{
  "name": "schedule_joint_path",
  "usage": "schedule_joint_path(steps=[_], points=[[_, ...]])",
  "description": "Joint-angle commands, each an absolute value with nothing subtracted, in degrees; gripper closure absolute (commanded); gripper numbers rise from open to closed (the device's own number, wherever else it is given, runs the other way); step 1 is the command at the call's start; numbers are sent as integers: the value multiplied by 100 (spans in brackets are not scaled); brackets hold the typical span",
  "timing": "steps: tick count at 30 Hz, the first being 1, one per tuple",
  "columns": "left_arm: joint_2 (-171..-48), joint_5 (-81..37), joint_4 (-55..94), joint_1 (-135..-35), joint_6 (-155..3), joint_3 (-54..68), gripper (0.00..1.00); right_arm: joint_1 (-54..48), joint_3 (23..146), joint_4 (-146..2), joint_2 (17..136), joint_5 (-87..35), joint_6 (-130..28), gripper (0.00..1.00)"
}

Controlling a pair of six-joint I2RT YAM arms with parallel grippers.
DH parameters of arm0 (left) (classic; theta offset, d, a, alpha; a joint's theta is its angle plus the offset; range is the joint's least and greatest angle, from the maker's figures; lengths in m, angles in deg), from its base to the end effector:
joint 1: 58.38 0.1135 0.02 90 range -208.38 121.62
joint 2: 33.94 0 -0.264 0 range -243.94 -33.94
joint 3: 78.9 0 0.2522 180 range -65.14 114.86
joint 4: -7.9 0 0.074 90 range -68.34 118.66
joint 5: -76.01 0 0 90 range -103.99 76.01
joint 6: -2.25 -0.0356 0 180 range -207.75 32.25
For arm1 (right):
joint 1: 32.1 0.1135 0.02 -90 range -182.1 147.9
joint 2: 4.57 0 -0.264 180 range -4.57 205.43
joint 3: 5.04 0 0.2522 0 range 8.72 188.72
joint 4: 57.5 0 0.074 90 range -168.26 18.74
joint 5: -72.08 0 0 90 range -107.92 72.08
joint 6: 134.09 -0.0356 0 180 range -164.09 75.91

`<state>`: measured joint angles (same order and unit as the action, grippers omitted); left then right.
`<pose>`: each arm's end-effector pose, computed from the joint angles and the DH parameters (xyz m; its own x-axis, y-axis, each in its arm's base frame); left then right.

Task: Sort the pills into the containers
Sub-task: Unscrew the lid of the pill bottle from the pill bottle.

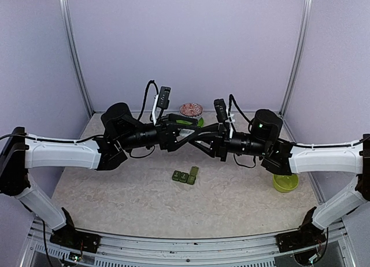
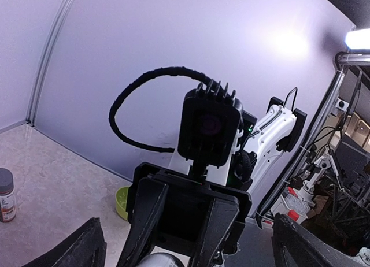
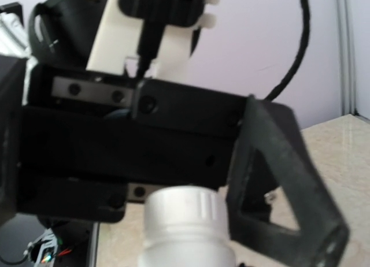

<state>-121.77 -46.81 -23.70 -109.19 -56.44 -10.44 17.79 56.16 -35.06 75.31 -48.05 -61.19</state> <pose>0.2059 -0.2831 0.3157 -0.3981 -0.2029 -0.8946 0.9120 0.0176 -0.4098 0.1906 0.2540 0.2995 -0.2490 0.0991 -0.9634 -0.9531 0.1517 0.2619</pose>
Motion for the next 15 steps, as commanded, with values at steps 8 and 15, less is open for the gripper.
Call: schedule_joint_path(steps=[8,15], points=[[-12245,-4841,-2578,-10909,-5575,-928,9,1838,5232,-3197,7332,-3870,-6292,79],[-12194,-4850,-2376,-10901,-5660,-923,9,1831,5111,-3258,7094,-3517,-6193,79]])
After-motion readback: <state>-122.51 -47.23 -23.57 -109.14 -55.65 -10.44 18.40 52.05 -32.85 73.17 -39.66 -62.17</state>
